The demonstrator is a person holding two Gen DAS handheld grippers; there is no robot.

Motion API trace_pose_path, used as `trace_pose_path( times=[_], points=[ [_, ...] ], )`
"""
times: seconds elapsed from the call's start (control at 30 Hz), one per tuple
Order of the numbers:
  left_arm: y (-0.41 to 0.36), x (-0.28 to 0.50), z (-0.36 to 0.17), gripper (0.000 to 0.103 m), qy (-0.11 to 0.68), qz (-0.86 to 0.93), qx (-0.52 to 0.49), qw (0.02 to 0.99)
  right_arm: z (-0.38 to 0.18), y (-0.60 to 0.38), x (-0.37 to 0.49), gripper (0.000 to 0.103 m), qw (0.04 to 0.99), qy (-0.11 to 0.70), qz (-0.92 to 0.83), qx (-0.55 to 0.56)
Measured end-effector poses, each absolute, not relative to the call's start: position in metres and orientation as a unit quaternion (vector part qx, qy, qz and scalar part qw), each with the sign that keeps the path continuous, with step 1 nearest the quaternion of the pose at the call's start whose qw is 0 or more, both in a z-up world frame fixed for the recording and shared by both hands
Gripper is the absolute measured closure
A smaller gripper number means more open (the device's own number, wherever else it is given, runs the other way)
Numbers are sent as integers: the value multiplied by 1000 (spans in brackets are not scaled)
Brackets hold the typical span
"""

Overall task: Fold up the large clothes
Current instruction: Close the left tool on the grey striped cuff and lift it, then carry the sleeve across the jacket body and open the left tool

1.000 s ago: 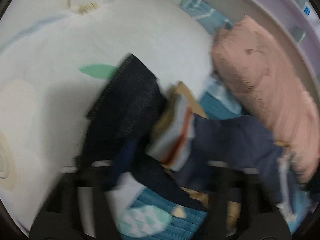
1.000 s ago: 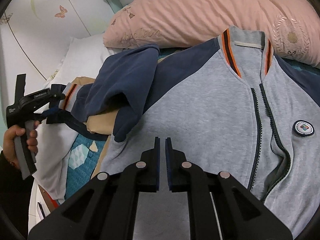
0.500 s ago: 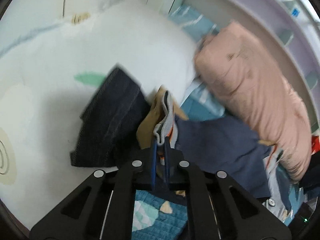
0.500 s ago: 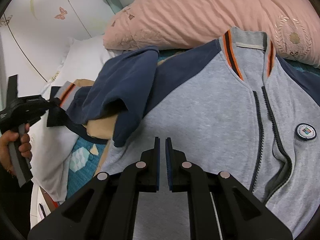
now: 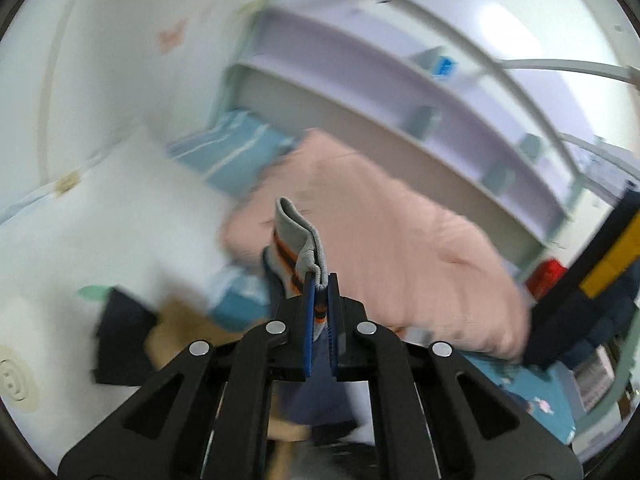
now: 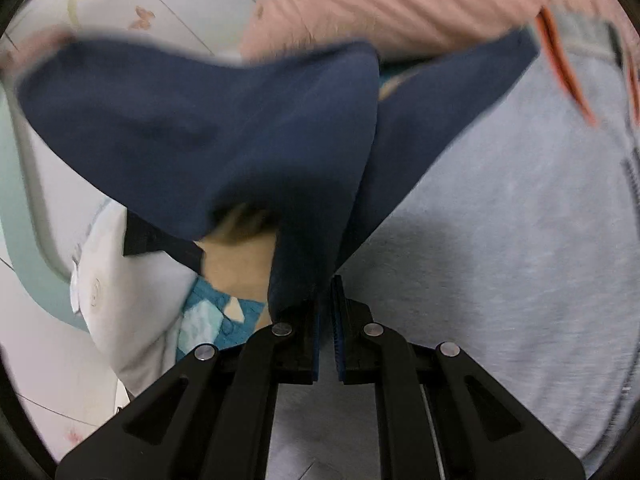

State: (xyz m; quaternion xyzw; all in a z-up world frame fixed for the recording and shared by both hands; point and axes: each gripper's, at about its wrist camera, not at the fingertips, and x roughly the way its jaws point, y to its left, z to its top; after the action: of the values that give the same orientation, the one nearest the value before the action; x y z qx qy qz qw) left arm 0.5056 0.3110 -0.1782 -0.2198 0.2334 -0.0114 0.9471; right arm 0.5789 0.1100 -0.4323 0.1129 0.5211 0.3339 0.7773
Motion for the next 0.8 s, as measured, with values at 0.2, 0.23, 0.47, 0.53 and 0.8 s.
trace_pose_path(
  times=[0.2,0.23,0.47,0.53,0.8],
  points=[
    [213,533,-161,98,242,-109,-201,943,-415,47,566,96,807,483,306,145],
    [197,540,-164,98,249,-122,-199,940,-407,27,563,96,818,473,294,144],
    [89,592,-223,98,332,-179,-187,907,-382,-126,542,96,872,452,156,105],
    [57,602,-244,98,352,-192,-174,900,-382,-171,536,95,877,453,120,104],
    [-45,635,-289,98,412,-239,-126,870,-387,-292,512,90,878,456,52,132]
  ],
)
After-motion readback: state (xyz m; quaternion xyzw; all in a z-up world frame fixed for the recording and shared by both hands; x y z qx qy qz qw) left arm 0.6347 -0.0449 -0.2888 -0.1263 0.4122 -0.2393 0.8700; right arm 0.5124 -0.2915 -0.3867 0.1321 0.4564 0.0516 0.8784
